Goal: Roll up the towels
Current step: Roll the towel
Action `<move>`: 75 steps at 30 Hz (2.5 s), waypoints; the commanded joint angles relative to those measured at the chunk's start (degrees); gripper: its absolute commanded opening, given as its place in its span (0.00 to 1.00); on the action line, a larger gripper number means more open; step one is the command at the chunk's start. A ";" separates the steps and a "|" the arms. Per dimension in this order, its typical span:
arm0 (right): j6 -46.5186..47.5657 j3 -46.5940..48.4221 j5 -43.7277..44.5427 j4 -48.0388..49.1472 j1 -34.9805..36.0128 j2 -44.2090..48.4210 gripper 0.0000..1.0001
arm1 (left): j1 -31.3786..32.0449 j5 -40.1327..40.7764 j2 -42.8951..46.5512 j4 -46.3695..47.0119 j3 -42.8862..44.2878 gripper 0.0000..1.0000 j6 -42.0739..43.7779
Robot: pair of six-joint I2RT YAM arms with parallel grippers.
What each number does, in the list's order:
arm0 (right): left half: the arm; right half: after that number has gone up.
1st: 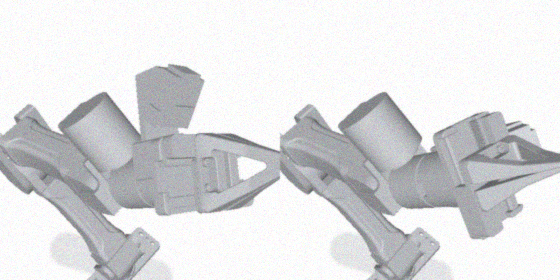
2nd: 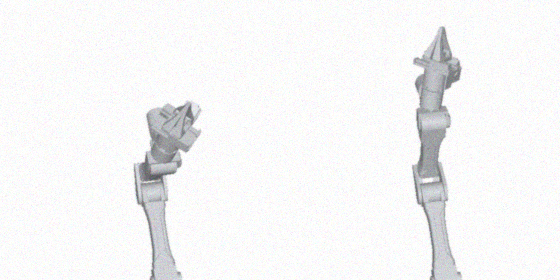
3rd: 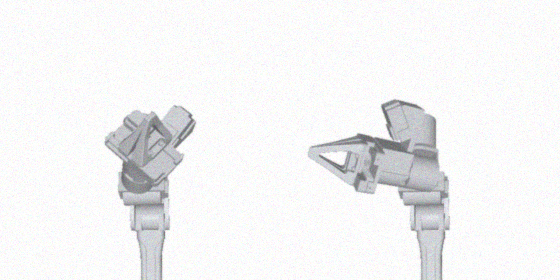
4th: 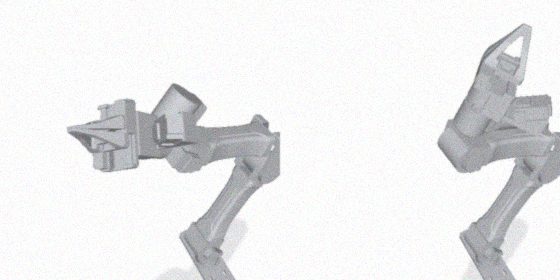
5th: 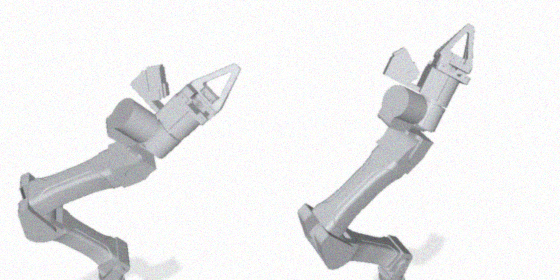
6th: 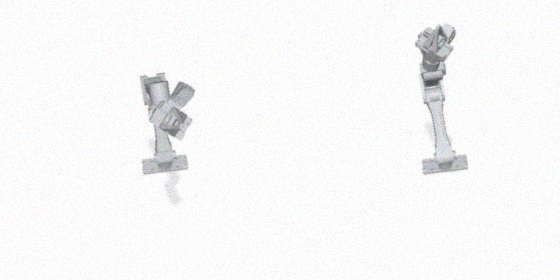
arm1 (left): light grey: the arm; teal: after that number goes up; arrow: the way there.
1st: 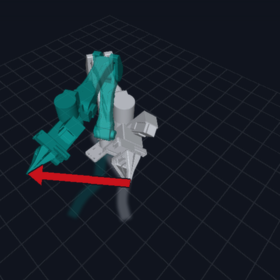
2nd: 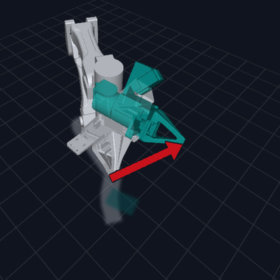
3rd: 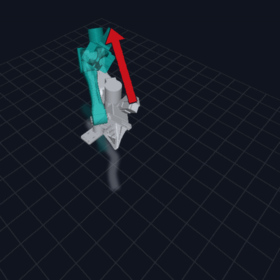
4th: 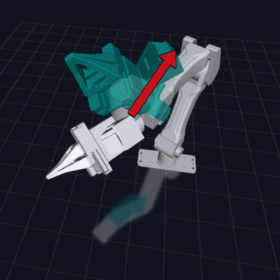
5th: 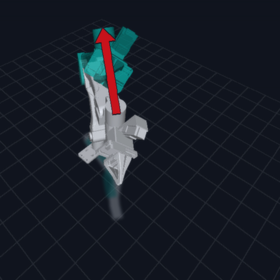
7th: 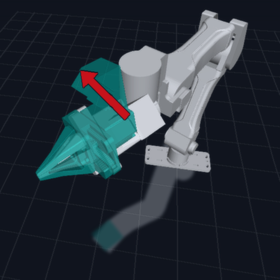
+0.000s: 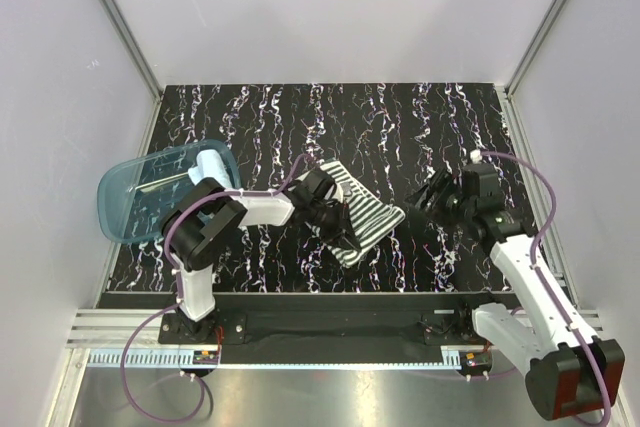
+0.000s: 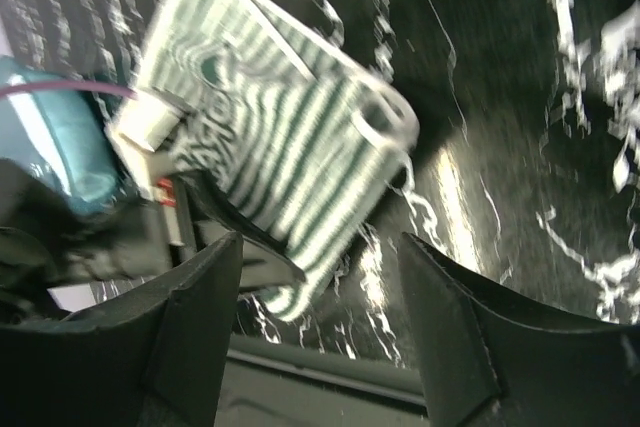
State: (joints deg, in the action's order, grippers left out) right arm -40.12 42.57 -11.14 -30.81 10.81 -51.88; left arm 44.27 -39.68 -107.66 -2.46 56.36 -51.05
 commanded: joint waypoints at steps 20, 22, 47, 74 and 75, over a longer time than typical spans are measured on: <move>-12.44 -18.84 -13.56 39.68 0.97 -18.78 0.67 | -4.28 -8.57 -2.47 18.37 -7.75 0.00 -15.57; -12.79 -19.18 -13.56 41.87 1.14 -20.19 0.67 | -4.37 -8.66 -2.56 19.33 -8.02 0.00 -16.10; -9.72 -15.06 -11.19 45.33 4.05 -32.59 0.26 | -5.51 -7.61 -0.81 18.14 -6.98 0.17 -15.10; -1.19 -5.48 -9.25 24.22 4.22 -30.74 0.19 | 18.55 48.64 15.29 -24.88 14.31 0.90 29.95; -1.19 -5.39 -9.25 24.22 4.13 -30.91 0.19 | 19.27 50.56 13.98 -24.79 14.31 0.90 30.21</move>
State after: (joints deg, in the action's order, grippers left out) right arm -42.63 35.38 -21.58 -4.91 14.63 -84.01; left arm 61.82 2.81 -91.57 -27.42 69.23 -26.20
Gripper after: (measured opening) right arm 0.221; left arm 0.897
